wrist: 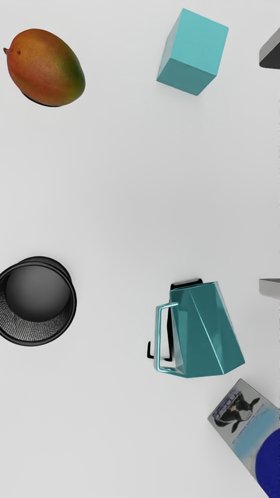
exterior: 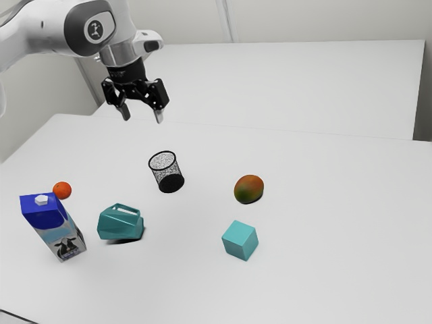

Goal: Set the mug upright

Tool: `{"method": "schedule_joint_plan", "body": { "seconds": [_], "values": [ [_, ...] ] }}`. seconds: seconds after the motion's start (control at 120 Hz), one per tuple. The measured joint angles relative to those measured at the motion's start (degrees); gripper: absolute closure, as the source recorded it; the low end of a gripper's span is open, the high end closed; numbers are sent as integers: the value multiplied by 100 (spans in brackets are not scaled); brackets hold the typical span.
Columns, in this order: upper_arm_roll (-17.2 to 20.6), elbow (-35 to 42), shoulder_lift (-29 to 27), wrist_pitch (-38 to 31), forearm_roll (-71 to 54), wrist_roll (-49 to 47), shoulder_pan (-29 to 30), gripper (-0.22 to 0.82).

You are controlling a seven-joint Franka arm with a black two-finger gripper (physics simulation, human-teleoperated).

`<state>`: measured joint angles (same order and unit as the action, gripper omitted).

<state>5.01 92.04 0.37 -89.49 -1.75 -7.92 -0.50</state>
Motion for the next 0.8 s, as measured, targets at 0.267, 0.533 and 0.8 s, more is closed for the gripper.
{"method": "schedule_joint_plan", "body": {
  "seconds": [0.267,0.533,0.8],
  "values": [
    [-52,324,-344,17,7,3,-21,2],
    [-76,949,-781,-42,88,21,500,2],
    [-79,1452,-879,-154,644,366,1502,2]
  ]
}}
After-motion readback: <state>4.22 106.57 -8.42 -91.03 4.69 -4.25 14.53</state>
